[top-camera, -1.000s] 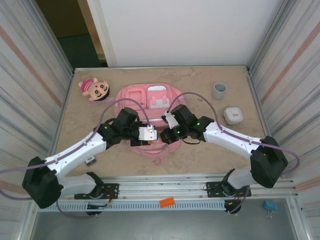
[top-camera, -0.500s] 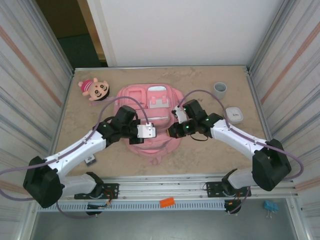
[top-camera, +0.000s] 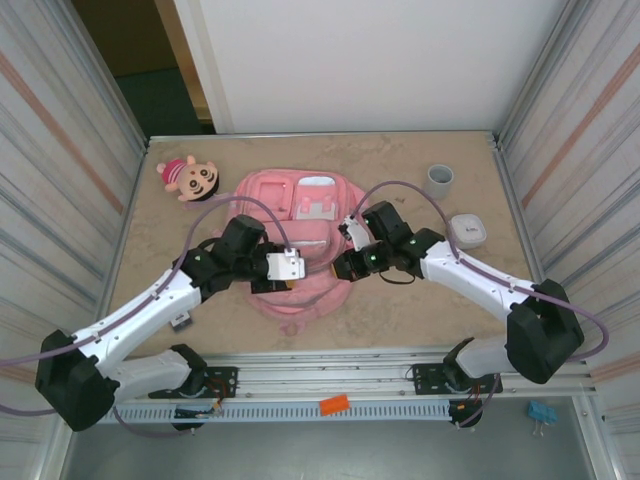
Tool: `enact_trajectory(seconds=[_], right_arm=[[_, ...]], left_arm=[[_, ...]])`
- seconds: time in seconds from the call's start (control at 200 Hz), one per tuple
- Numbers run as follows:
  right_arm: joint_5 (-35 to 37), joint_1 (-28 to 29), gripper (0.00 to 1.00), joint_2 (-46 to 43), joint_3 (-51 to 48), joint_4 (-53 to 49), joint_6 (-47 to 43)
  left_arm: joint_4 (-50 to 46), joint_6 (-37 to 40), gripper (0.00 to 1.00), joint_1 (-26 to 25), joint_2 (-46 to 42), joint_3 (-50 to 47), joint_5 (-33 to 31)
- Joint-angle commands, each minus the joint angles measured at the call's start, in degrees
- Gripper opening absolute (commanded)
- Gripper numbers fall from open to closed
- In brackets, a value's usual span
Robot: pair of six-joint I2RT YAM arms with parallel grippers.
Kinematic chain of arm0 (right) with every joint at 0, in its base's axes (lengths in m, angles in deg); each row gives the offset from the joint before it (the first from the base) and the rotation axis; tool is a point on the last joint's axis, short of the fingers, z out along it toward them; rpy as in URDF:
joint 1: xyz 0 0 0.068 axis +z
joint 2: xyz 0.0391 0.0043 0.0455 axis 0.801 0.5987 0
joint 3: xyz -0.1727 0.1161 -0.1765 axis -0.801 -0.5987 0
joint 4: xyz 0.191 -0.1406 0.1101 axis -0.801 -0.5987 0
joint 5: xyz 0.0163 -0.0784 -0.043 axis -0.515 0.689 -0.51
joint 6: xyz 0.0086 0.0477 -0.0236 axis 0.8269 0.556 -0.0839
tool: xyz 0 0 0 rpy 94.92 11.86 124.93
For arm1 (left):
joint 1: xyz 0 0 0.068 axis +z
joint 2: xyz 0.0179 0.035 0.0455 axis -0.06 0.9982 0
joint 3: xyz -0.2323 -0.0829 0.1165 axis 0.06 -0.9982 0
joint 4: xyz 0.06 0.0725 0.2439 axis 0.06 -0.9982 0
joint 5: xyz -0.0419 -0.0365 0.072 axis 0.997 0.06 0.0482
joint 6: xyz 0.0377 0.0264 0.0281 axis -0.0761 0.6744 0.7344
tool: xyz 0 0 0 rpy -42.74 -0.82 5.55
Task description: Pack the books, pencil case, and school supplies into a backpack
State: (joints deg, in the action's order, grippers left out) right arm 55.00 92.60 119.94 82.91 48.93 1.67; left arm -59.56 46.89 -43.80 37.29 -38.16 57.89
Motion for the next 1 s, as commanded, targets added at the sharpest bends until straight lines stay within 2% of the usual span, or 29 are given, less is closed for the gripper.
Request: enact_trajectory(seconds=[0.0,0.145,0.346,0.416,0.486,0.551,0.666,0.847,0.997], right_arm=[[-0.74,1.87,0.00,-1.54,3.45,0.79,1.45],[-0.80,3.37,0.00,-0.88,4.16,1.68,1.99],[-2.17,3.63,0.00,-1.75,4.09,2.65,2.38],[-2.58,3.34,0.00,-2.20,3.90,2.93,2.14],[-2.82,2.46,0.00,-2.47,3.41,2.90,1.80],[-3.36,0.15,0.00,-2.52,2.31,2.68,1.33],[-3.79,-6.57,0.00,-1.83,0.59,2.65,1.53],[-3.20,-15.09,0.00,3.61,2.40,2.31,-0.14],[-3.68,-19.49,0.00,11.06,7.60,2.03,-0.94]], left_arm=[[4.20,-2.83,0.55,-3.37,2.07,3.77,1.70],[9.35,-4.60,0.56,-4.88,5.92,3.76,-0.78],[10.15,-2.73,0.53,-4.86,9.24,1.32,-5.94],[10.24,-2.64,0.44,-4.90,9.71,0.60,-6.41],[10.17,-2.84,0.21,-4.88,9.46,0.32,-6.73],[10.07,-2.70,0.09,-4.82,8.28,-0.18,-5.94],[8.41,-0.89,0.01,-3.54,5.22,-1.30,-1.82],[6.39,-0.22,0.00,-1.53,0.85,-3.13,0.00],[6.06,0.29,0.00,-1.44,-1.55,-4.47,3.02]])
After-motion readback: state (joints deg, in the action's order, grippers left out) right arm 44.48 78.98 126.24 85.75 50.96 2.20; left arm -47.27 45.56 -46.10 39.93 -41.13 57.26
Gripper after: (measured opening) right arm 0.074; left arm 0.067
